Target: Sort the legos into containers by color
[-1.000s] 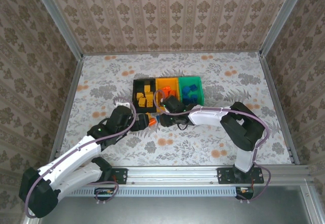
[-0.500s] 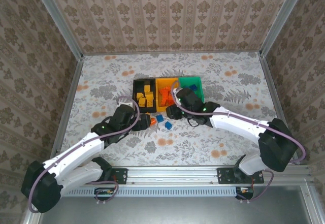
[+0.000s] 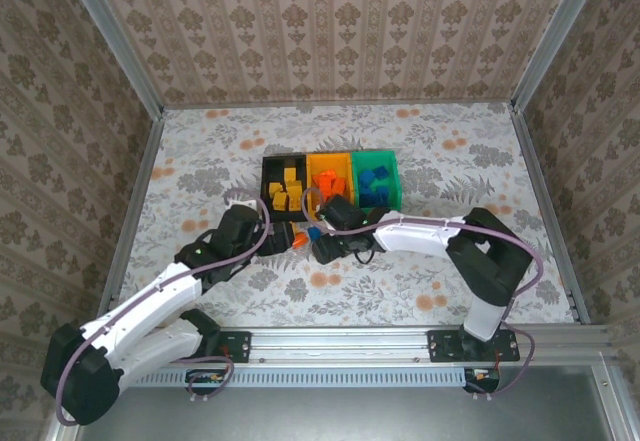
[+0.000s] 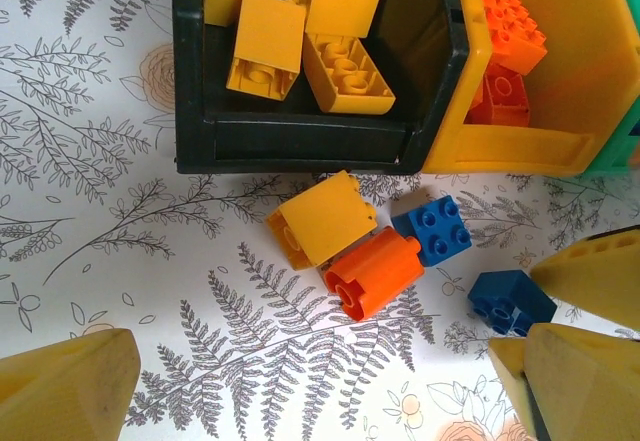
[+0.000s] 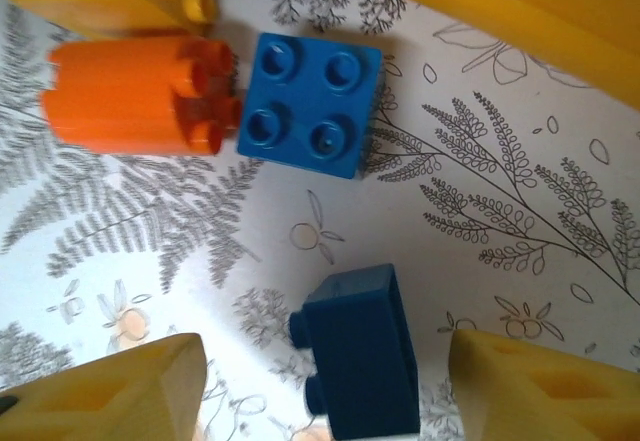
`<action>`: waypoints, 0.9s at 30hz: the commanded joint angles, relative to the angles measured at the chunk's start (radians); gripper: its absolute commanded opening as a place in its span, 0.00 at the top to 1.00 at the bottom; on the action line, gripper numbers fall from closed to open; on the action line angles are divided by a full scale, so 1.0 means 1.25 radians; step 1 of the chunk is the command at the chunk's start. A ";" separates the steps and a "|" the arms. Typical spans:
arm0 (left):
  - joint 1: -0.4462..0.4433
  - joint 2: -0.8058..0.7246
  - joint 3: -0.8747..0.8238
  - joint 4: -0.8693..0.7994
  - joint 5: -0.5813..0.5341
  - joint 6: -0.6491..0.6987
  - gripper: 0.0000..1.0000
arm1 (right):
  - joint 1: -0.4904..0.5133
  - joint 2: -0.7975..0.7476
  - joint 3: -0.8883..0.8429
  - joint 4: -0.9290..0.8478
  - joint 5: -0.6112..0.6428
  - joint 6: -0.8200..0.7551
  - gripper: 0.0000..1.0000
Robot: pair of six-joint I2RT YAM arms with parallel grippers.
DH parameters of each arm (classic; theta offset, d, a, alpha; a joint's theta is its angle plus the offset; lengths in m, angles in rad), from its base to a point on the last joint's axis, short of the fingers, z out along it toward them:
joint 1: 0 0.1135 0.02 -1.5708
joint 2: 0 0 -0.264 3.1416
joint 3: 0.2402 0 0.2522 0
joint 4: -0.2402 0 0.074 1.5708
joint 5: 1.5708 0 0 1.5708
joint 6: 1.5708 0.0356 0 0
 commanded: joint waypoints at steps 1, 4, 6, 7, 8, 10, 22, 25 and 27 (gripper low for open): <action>0.011 -0.020 -0.020 -0.025 0.006 -0.006 0.00 | 0.008 0.035 0.042 -0.018 0.041 -0.011 0.40; 0.019 -0.022 -0.028 -0.022 0.014 -0.009 0.00 | 0.012 0.059 0.052 -0.019 0.049 -0.010 0.51; 0.021 -0.024 -0.031 -0.020 0.017 -0.012 0.00 | 0.014 0.063 0.052 -0.016 0.052 -0.006 0.58; 0.022 -0.025 -0.033 -0.019 0.020 -0.012 0.00 | 0.013 0.062 0.050 -0.014 0.053 -0.003 0.62; 0.023 -0.026 -0.034 -0.019 0.021 -0.012 0.00 | 0.013 0.059 0.050 -0.012 0.054 0.000 0.65; 0.024 -0.028 -0.033 -0.020 0.023 -0.011 0.00 | 0.013 0.037 0.043 -0.006 0.058 0.005 0.71; 0.027 -0.005 -0.025 -0.004 0.037 -0.004 0.00 | -0.121 -0.221 0.020 -0.070 0.173 0.043 0.78; 0.027 0.007 -0.022 0.000 0.041 -0.006 0.00 | -0.191 -0.186 0.060 -0.097 0.196 0.061 0.78; 0.028 0.015 -0.020 0.002 0.047 -0.007 0.00 | -0.222 -0.146 0.091 -0.106 0.206 0.069 0.78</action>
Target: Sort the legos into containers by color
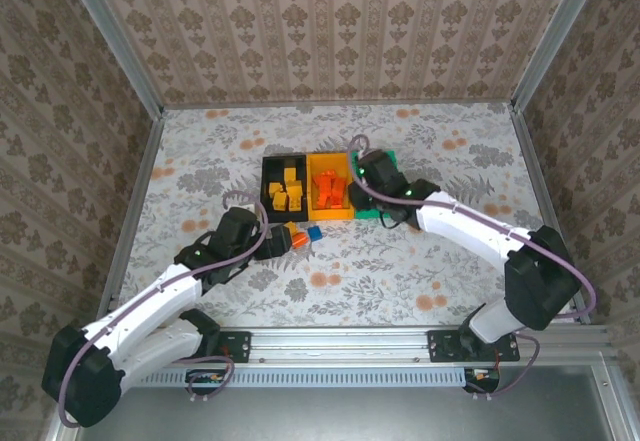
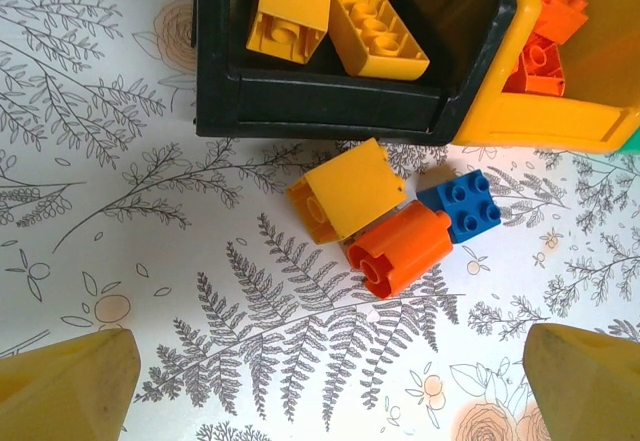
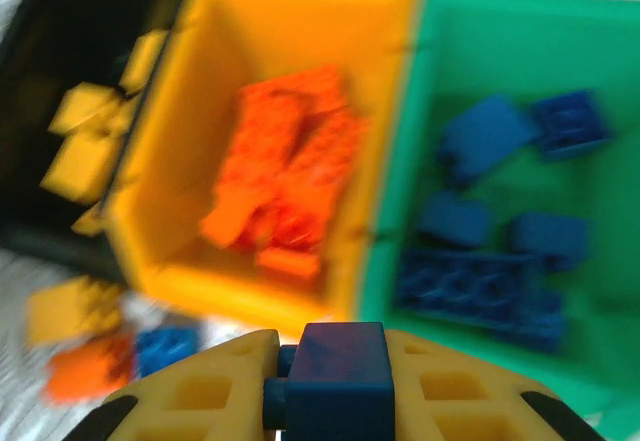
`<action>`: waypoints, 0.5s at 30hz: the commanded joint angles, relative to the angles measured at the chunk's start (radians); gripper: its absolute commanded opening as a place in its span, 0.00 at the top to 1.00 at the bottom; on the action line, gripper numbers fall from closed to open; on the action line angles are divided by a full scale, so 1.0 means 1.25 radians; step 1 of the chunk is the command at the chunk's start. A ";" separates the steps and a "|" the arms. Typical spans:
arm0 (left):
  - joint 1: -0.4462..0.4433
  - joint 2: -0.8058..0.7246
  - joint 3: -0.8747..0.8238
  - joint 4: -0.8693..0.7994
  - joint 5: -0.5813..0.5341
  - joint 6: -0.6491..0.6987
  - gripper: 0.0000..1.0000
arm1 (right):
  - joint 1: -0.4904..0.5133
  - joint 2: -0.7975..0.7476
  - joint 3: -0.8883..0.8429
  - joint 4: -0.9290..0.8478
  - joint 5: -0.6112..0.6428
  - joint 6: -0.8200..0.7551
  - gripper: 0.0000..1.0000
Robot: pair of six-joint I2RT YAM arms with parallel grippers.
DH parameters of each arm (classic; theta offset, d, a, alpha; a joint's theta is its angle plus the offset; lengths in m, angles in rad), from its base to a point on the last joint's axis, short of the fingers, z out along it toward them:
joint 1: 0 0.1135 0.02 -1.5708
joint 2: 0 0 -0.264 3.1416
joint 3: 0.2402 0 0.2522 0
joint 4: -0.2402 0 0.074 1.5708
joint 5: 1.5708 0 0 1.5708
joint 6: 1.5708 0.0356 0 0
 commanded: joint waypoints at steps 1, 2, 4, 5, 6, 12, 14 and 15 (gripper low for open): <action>0.007 0.011 0.005 0.012 0.016 -0.007 0.00 | -0.041 0.075 0.051 -0.066 0.052 0.034 0.78; 0.007 0.012 0.005 0.014 0.018 -0.008 0.00 | -0.051 0.097 0.065 -0.069 0.056 0.037 0.78; 0.009 0.013 0.005 0.017 0.022 -0.007 0.00 | -0.070 0.144 0.100 -0.075 0.056 0.045 0.78; 0.009 0.015 0.004 0.019 0.025 -0.006 0.00 | -0.075 0.160 0.112 -0.077 0.056 0.048 0.78; 0.010 0.017 0.004 0.022 0.029 -0.004 0.00 | -0.077 0.176 0.126 -0.076 0.058 0.048 0.77; 0.013 0.041 0.013 0.028 0.042 0.009 0.02 | -0.080 0.225 0.189 -0.098 0.058 0.055 0.48; 0.013 0.057 0.016 0.038 0.048 0.015 0.02 | -0.076 0.206 0.182 -0.090 0.042 0.067 0.34; 0.013 0.070 0.018 0.044 0.053 0.018 0.04 | -0.073 0.190 0.173 -0.081 0.035 0.073 0.31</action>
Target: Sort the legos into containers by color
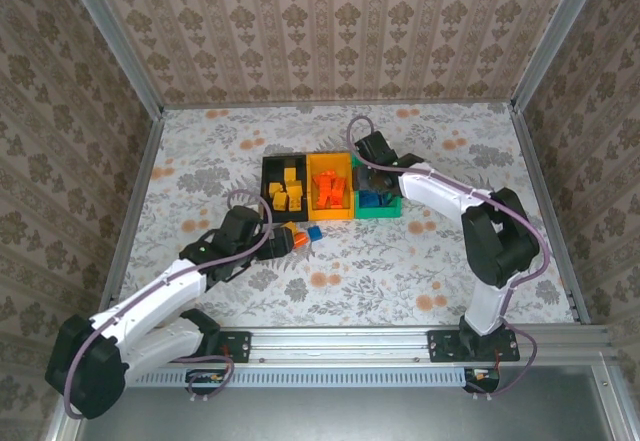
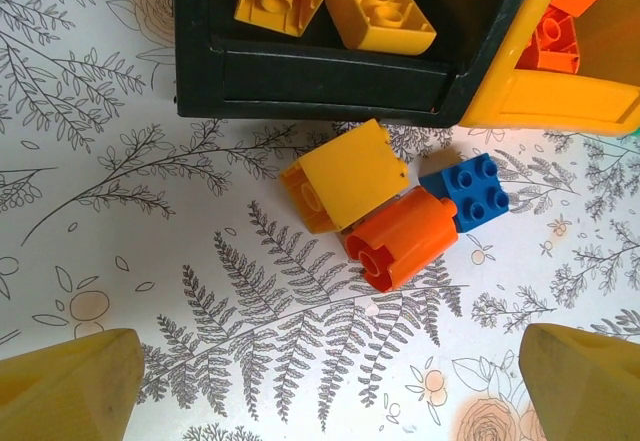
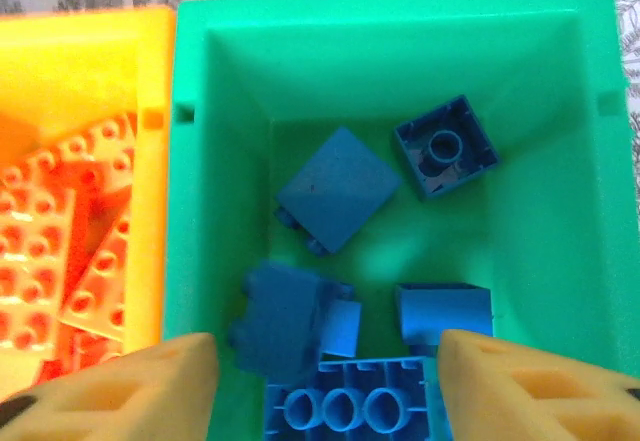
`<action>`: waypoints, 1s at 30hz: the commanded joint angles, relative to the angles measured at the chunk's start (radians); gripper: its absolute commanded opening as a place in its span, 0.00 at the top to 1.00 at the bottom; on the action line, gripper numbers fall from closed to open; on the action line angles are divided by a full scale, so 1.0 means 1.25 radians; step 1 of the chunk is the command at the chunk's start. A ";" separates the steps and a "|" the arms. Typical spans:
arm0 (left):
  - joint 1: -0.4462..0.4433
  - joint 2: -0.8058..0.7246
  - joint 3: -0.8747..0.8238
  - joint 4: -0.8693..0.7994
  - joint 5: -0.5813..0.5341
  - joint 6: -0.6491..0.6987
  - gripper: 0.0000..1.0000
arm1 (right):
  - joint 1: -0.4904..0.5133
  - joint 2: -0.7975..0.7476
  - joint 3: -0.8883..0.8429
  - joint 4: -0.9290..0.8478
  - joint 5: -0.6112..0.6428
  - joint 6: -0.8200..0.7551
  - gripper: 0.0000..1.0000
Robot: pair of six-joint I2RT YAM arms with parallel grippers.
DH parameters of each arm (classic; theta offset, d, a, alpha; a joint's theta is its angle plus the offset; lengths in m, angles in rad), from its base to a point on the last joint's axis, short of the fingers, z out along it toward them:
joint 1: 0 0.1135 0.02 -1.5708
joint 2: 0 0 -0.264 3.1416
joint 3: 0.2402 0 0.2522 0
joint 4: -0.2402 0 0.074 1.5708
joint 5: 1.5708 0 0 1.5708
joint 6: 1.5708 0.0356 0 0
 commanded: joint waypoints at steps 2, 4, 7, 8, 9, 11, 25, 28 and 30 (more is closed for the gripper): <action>0.005 0.049 0.024 0.039 0.036 0.024 0.10 | 0.018 -0.062 -0.007 -0.003 -0.009 0.022 0.28; -0.003 0.091 0.034 0.057 0.044 0.030 0.16 | 0.037 -0.092 -0.030 0.004 -0.008 0.022 0.26; -0.032 0.158 0.058 0.085 0.038 0.044 0.16 | 0.058 -0.134 -0.063 0.015 -0.014 0.027 0.25; -0.044 0.181 0.070 0.084 0.024 0.052 0.16 | 0.063 -0.145 -0.072 0.019 -0.017 0.030 0.24; -0.059 0.206 0.088 0.081 0.005 0.061 0.16 | 0.067 -0.155 -0.082 0.021 -0.020 0.030 0.24; -0.084 0.252 0.118 0.071 -0.025 0.076 0.15 | 0.069 -0.175 -0.099 0.026 -0.026 0.037 0.23; -0.137 0.414 0.169 0.082 -0.112 0.057 0.22 | 0.069 -0.256 -0.160 0.051 -0.020 0.037 0.22; -0.137 0.417 0.161 0.064 -0.137 0.043 0.32 | 0.069 -0.268 -0.165 0.049 -0.013 0.034 0.22; -0.137 0.407 0.149 0.045 -0.156 0.031 0.37 | 0.069 -0.277 -0.173 0.054 -0.013 0.033 0.22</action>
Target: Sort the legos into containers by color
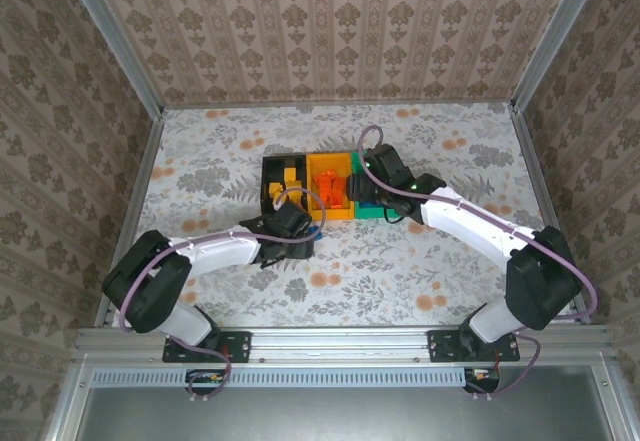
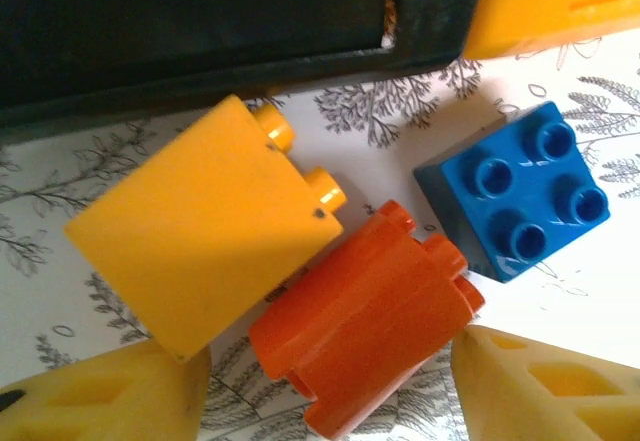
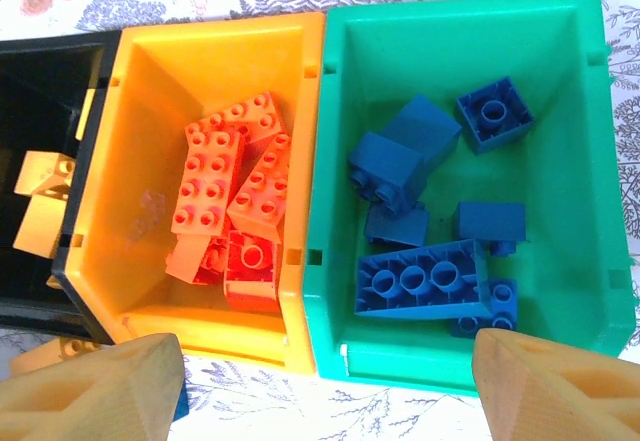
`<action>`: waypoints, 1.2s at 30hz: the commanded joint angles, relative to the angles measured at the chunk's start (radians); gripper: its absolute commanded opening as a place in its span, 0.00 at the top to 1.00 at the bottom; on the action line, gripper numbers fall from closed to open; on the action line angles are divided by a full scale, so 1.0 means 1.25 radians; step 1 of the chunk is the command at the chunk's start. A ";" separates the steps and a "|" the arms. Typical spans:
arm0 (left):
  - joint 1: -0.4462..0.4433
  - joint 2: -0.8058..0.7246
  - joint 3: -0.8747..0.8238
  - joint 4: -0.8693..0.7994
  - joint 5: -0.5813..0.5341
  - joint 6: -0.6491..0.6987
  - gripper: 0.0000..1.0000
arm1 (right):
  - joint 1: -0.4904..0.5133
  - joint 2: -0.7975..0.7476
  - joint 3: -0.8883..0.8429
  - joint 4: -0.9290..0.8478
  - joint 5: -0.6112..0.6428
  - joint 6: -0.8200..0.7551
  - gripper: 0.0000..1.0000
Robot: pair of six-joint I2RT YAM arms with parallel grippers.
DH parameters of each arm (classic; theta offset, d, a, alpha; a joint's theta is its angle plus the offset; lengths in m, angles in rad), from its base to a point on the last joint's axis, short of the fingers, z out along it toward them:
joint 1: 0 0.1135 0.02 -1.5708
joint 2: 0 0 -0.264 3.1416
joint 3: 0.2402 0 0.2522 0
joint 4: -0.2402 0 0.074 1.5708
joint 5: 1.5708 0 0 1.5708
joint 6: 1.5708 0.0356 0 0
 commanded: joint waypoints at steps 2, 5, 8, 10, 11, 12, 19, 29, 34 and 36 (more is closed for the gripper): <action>0.002 -0.029 -0.017 -0.037 -0.057 -0.022 0.40 | -0.003 -0.039 -0.025 0.015 0.011 0.001 0.22; 0.008 -0.063 -0.044 -0.049 -0.067 -0.030 0.47 | -0.003 -0.049 -0.033 0.019 0.010 0.002 0.22; 0.012 -0.083 -0.058 -0.054 -0.066 -0.032 0.43 | -0.003 -0.055 -0.036 0.022 0.012 0.003 0.22; 0.013 -0.090 -0.061 -0.044 -0.050 -0.030 0.39 | -0.003 -0.055 -0.036 0.021 0.012 0.003 0.22; 0.011 -0.093 -0.062 -0.038 -0.039 -0.029 0.36 | -0.003 -0.057 -0.035 0.019 0.012 0.003 0.22; 0.006 -0.092 -0.060 -0.027 -0.031 -0.026 0.30 | -0.002 -0.058 -0.036 0.020 0.011 0.003 0.22; -0.001 -0.011 -0.026 0.020 -0.029 -0.023 0.29 | -0.003 -0.069 -0.044 0.025 0.017 0.002 0.22; -0.017 0.010 -0.041 0.062 -0.053 -0.024 0.51 | -0.006 -0.079 -0.060 0.026 0.021 -0.002 0.21; -0.030 -0.041 -0.074 0.041 -0.059 -0.038 0.57 | -0.009 -0.079 -0.062 0.034 0.016 -0.002 0.21; -0.034 -0.069 -0.085 0.029 -0.060 -0.045 0.58 | -0.009 -0.079 -0.060 0.033 0.017 -0.002 0.21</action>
